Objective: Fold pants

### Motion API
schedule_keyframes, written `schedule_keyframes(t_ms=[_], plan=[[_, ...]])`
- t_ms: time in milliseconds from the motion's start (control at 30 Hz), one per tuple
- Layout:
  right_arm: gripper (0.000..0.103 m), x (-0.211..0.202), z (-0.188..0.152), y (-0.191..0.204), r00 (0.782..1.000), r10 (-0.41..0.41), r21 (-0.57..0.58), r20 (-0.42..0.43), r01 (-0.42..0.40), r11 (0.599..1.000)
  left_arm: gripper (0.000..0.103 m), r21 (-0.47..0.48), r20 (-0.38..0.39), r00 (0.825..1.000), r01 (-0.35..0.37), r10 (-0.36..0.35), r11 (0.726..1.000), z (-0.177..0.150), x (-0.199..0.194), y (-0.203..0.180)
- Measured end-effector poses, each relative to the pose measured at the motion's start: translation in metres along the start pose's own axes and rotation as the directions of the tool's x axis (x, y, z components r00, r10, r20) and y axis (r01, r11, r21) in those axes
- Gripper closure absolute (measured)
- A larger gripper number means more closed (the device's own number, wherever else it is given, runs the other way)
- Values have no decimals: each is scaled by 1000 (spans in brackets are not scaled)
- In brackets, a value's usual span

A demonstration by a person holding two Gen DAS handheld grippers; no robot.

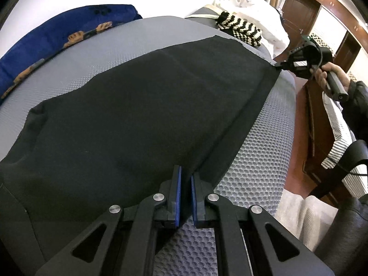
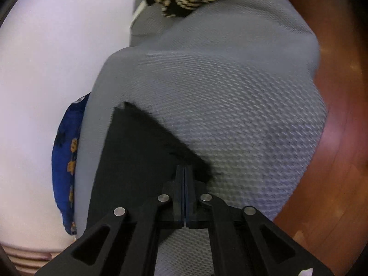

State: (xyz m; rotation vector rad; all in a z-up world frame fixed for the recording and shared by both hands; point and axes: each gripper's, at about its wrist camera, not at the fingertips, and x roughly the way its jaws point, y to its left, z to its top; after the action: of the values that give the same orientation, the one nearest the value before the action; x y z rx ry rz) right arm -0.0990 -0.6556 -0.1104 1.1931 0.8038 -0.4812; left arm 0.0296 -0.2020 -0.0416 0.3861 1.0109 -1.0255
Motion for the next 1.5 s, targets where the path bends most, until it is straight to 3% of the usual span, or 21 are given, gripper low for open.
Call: schedule_keyframes(t_ms=[167,367,667,733,800,900,1100,1367,1433,1500], plan=[[97,-5,-7,-1,993,110,15,-46,-109,994,95,-15,-3,1000,4,-4,1000,1,0,0],[96,16,-7,6,995,77,-3,-63,-78,997,95,-21,-8,1000,3,-3,1000,1,0,0],[94,30,10,17,993,113,21,-43,-112,993,94,-31,-11,1000,-7,7,999,2,1,0],[89,26,9,14,992,121,25,-45,-120,992,94,-37,-9,1000,-8,7,999,1,1,1],[75,19,5,7,987,156,26,-47,-155,988,94,-39,-8,1000,-7,6,999,0,1,1],[64,10,-9,3,979,197,4,-41,-197,980,94,-42,-8,1000,-2,2,999,0,1,3],[63,18,-25,12,970,240,-45,-48,-242,969,94,-43,-7,1000,-4,3,999,1,1,4],[61,30,13,14,950,303,-17,70,-303,953,93,-50,-7,1000,-3,2,999,0,1,4],[66,30,15,15,940,337,-20,51,-337,941,93,-50,-7,1000,-4,4,999,0,2,4],[80,29,15,17,926,376,-30,29,-376,926,93,-50,-7,1000,-4,4,999,0,2,3]])
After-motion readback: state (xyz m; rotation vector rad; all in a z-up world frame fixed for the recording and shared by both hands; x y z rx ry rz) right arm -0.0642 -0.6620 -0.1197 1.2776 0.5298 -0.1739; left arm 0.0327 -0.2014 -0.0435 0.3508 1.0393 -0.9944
